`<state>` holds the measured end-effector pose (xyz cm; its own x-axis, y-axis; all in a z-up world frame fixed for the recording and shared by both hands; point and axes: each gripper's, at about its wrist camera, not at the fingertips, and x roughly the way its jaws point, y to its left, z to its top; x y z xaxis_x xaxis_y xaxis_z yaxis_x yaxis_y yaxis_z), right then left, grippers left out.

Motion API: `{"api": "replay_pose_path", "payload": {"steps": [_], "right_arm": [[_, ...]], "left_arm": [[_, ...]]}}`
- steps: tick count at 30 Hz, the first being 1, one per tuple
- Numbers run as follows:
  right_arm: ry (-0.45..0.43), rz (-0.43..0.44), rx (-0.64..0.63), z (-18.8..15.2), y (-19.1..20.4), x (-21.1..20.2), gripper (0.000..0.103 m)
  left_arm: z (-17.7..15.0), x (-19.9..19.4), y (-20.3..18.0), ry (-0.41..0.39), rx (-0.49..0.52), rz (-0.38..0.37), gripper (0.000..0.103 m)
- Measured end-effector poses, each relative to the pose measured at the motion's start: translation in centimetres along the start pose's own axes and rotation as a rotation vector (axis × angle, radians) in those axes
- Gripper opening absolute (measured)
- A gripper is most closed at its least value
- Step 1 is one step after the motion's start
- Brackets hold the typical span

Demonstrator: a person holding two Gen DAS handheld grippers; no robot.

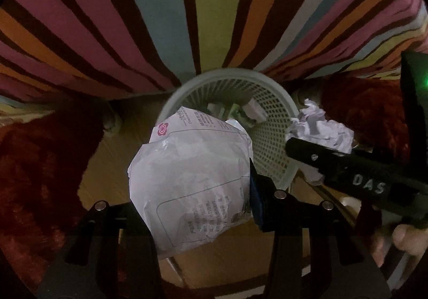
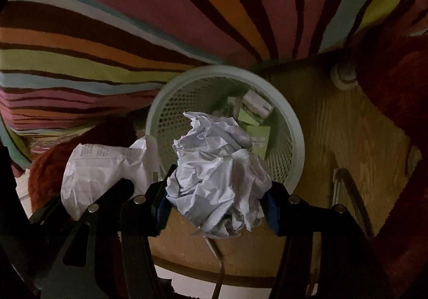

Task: Collect trash
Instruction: 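Carry the white packet and crumpled paper over the wastebasket with both tools, then open both tools to drop the packet and paper into the wastebasket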

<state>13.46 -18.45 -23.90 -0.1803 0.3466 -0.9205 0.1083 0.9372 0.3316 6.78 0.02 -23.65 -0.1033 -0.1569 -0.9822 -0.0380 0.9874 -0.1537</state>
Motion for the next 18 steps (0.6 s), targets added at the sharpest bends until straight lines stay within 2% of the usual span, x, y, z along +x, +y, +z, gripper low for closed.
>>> {"api": "replay_pose_path", "payload": {"steps": [8,18], "right_arm": [[0.072,-0.006,0.077,0.3,-1.7,3.3,0.054],[0.143,-0.031,0.112,0.8,-2.6,6.4,0.054]], "left_arm": [[0.6,3.2,1.1,0.121,-0.082,-0.015,0.044],[0.8,6.0,1.0,0.228,-0.111,0.014,0.044]]}}
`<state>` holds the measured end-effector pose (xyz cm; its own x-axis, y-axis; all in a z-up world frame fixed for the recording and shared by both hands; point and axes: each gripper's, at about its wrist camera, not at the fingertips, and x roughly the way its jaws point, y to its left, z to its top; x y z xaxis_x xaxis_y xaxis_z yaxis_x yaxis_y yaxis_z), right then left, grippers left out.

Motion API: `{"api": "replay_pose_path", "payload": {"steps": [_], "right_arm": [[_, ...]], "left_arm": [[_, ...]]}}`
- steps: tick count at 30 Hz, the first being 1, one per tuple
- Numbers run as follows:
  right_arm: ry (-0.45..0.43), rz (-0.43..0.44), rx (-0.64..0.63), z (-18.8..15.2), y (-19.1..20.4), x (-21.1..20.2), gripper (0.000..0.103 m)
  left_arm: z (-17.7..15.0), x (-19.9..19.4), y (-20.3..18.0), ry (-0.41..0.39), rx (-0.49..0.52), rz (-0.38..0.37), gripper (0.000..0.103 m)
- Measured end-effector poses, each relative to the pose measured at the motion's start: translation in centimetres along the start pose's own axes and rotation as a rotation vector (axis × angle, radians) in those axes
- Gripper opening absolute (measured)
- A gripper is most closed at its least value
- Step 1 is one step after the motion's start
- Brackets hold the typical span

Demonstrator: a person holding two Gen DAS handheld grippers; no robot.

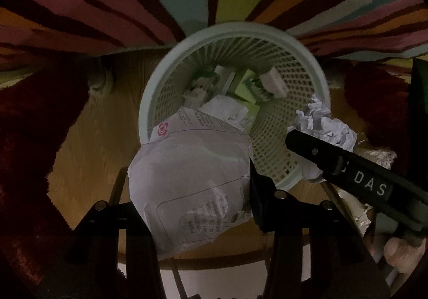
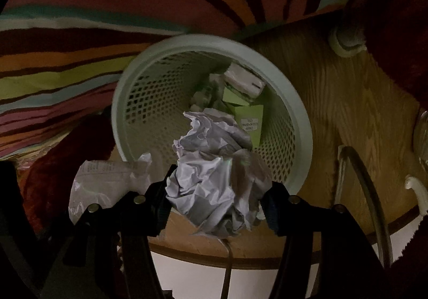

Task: Collect trash
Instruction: 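Open both tools to drop the packet and paper into the wastebasket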

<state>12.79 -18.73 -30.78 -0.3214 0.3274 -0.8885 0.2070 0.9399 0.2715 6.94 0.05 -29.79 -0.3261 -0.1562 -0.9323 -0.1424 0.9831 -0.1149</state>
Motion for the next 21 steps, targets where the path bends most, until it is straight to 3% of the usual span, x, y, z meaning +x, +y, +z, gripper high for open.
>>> {"api": "replay_pose_path", "payload": {"steps": [6,12,14,15,17,19,21], "right_arm": [[0.042,-0.011,0.032,0.4,-0.9,1.9,0.055],[0.073,-0.007,0.058,0.3,-1.2,2.7,0.055],[0.082,0.000,0.066,0.3,-1.2,2.9,0.061],[0.088,0.003,0.071,0.3,-1.3,3.1,0.063],[0.096,0.010,0.087,0.3,-1.5,3.5,0.087],[0.104,0.005,0.106,0.4,-1.8,3.9,0.095],[0.100,0.003,0.118,0.4,-2.1,4.1,0.095]], "left_arm": [[0.4,1.5,0.1,0.060,-0.025,0.011,0.045],[0.8,3.1,0.6,0.107,-0.059,0.005,0.054],[0.9,3.3,0.7,0.108,-0.069,0.008,0.071],[0.9,3.3,0.8,0.107,-0.074,0.008,0.074],[1.0,3.4,0.9,0.110,-0.079,0.014,0.083],[1.0,3.5,1.0,0.111,-0.088,0.020,0.084],[1.1,3.5,1.4,0.114,-0.101,0.025,0.084]]}}
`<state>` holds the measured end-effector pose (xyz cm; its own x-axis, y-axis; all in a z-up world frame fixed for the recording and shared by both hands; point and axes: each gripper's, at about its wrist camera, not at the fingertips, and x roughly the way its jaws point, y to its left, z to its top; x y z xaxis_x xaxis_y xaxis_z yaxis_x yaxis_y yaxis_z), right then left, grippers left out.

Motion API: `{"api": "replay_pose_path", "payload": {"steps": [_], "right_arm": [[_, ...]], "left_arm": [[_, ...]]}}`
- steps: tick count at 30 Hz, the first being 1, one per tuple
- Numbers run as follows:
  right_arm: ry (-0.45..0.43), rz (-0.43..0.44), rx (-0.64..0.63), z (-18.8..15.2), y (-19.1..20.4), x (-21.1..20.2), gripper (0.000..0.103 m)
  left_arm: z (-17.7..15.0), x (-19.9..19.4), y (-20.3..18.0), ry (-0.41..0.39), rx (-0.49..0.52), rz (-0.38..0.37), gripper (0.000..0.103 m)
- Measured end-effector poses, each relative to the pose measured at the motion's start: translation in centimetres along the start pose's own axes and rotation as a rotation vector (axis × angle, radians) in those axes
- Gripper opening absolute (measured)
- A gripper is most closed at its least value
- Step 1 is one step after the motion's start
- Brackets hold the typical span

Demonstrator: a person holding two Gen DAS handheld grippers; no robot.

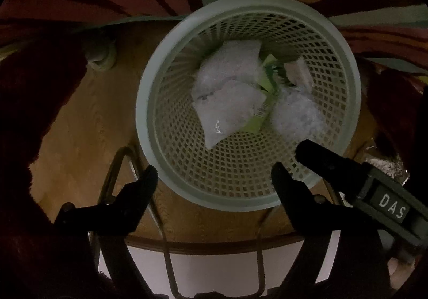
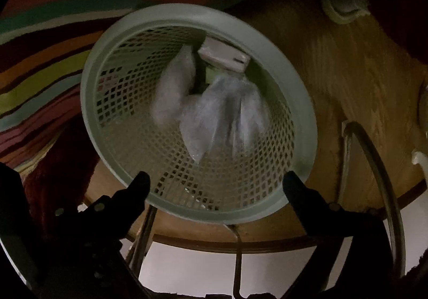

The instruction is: Collect trash

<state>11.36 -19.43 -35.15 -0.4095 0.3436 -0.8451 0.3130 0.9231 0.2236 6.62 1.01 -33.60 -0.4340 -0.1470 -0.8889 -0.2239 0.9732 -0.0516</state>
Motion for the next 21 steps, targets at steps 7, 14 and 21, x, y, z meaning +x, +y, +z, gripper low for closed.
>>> {"api": "replay_pose_path", "payload": {"steps": [7,14,21], "right_arm": [[-0.032,-0.034,-0.018,0.1,-0.1,-0.1,0.095],[-0.114,-0.083,-0.062,-0.7,0.7,-1.6,0.095],[-0.216,-0.111,-0.138,-1.5,2.0,-4.6,0.095]], "left_arm": [[-0.1,-0.4,-0.1,-0.021,-0.003,0.022,0.084],[-0.3,-1.6,-0.3,-0.074,0.014,0.041,0.084],[-1.4,-4.5,-0.6,-0.192,0.052,0.055,0.084]]}}
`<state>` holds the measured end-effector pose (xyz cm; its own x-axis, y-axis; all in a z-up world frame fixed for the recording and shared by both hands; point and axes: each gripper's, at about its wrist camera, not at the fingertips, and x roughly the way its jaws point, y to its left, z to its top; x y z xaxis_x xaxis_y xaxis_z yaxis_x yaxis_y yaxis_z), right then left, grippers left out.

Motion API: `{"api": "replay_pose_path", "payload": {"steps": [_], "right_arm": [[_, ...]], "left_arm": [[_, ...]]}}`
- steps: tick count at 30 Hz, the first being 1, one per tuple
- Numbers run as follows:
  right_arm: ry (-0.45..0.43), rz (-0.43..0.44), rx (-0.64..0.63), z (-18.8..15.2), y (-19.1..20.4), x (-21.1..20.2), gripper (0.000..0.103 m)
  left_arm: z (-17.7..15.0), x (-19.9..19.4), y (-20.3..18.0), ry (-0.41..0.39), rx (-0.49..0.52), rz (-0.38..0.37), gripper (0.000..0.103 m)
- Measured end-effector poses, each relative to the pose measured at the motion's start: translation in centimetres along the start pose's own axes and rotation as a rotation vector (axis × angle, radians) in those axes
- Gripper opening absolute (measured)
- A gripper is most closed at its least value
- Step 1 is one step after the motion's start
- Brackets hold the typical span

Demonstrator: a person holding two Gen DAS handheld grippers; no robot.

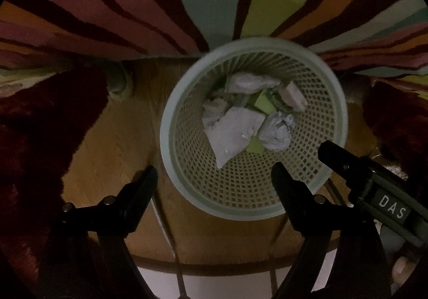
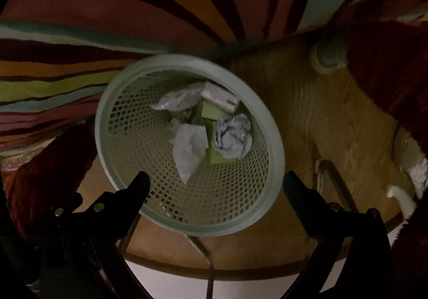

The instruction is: Collect trash

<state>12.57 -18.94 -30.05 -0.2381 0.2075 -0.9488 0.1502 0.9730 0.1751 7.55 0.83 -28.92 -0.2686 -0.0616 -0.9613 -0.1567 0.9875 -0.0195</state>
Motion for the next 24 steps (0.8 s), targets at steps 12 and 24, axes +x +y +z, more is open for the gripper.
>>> {"api": "replay_pose_path", "payload": {"steps": [12,24], "right_arm": [[-0.224,0.039,-0.080,-1.9,1.0,-7.6,0.095],[-0.422,0.068,-0.185,-4.9,1.4,-14.1,0.095]], "left_arm": [[-1.9,-6.8,0.7,-0.261,0.002,0.000,0.084],[-5.1,-12.8,0.5,-0.496,0.091,0.025,0.084]]}}
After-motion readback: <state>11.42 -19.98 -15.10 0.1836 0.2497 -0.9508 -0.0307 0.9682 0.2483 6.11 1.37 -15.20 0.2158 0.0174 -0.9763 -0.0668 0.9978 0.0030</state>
